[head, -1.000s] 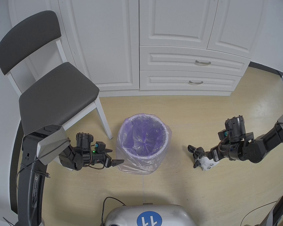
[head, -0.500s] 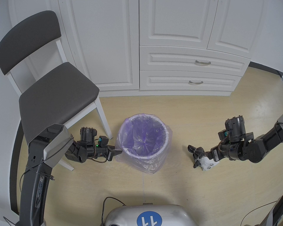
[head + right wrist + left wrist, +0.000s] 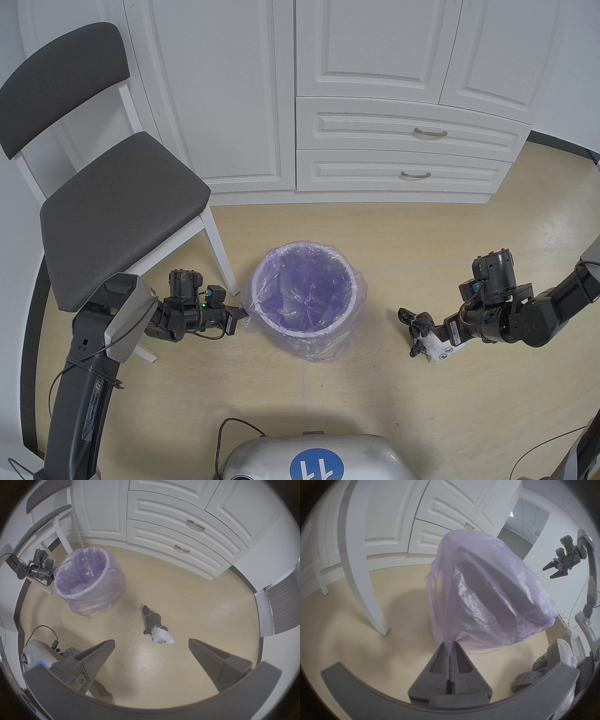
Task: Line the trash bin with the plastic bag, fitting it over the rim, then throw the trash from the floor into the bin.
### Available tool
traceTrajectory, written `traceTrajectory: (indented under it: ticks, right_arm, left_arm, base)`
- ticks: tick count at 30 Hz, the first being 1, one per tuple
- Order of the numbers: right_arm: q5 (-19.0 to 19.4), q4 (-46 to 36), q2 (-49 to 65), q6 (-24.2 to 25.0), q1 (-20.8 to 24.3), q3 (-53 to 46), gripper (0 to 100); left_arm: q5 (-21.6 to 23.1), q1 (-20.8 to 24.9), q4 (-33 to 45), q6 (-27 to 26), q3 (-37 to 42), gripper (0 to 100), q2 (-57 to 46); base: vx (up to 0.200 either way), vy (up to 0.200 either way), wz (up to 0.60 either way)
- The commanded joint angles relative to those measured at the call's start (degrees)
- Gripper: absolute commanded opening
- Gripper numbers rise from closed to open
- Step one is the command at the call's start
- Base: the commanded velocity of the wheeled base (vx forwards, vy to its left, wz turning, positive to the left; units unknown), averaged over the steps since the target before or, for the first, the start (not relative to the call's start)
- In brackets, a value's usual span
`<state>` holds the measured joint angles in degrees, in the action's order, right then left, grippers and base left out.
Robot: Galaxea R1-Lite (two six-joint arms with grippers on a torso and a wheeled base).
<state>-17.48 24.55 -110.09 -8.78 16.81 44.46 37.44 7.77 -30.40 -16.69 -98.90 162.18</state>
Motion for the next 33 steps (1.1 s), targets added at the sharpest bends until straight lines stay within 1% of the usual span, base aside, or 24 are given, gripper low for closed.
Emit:
traceTrajectory:
  ticks: [1,4,5,6,14,15,22,24,28,29,30,32,33]
  right_arm:
    - [-0.01,0.15,-2.06,-0.1,0.06,0.37,100]
    - [-0.01,0.06,-2.32,-0.1,-0.02,0.37,100]
    - [-0.01,0.15,-2.32,-0.1,-0.02,0.37,100]
    - [-0.01,0.15,-2.23,-0.1,-0.11,0.37,100]
    - [-0.01,0.15,-3.11,-0.28,-0.2,0.72,100]
    - [-0.01,0.15,-3.11,-0.28,-0.2,0.72,100]
    - [-0.01,0.06,-2.58,-0.45,-0.11,0.28,100]
    - [-0.01,-0.12,-2.49,-0.54,0.06,0.1,100]
    - [-0.01,-0.12,-2.32,-0.98,0.06,-0.34,100]
    - [-0.01,-0.12,-2.32,-0.98,0.06,-0.34,100]
    - [-0.01,-0.29,-1.62,-1.33,0.15,-0.69,100]
    - [-0.1,-0.21,-1.18,-1.51,0.24,-1.22,100]
    - [-0.1,-0.29,-1.09,-1.59,0.24,-1.3,100]
  left_arm:
    - [0.0,1.2,4.04,0.78,-7.45,0,5.51]
    - [-0.35,1.9,11.16,0.69,-14.92,0,9.03]
    - [-0.79,1.9,14.06,0.52,-15.69,0,10.17]
    - [-0.7,1.9,15.02,0.69,-15.69,0,10.26]
    - [-0.7,1.99,14.32,0.78,-15.69,0,10.26]
    - [-0.7,2.08,14.41,0.78,-15.69,100,10.26]
    - [-1.31,1.38,13.18,0.17,-15.69,100,9.2]
    - [-3.69,0.58,13.09,-0.98,-14.39,100,7.36]
    - [-7.55,-0.56,12.91,-2.38,-4.54,100,0.41]
    - [-7.55,-0.56,12.91,-2.38,-4.54,100,0.41]
    - [-11.51,-0.47,12.83,-2.91,5.04,100,-6.35]
    - [-16.34,0.06,12.12,-2.91,13.47,100,-12.59]
    - [-17.57,0.14,11.86,-2.91,15.23,100,-13.82]
  base:
    - [0.0,0.0,0.0]
    - [0.0,0.0,0.0]
    - [0.0,0.0,0.0]
    - [0.0,0.0,0.0]
    - [0.0,0.0,0.0]
    - [0.0,0.0,0.0]
    - [0.0,0.0,0.0]
    - [0.0,0.0,0.0]
    - [0.0,0.0,0.0]
    - [0.0,0.0,0.0]
    - [0.0,0.0,0.0]
    - [0.0,0.0,0.0]
    - [0.0,0.0,0.0]
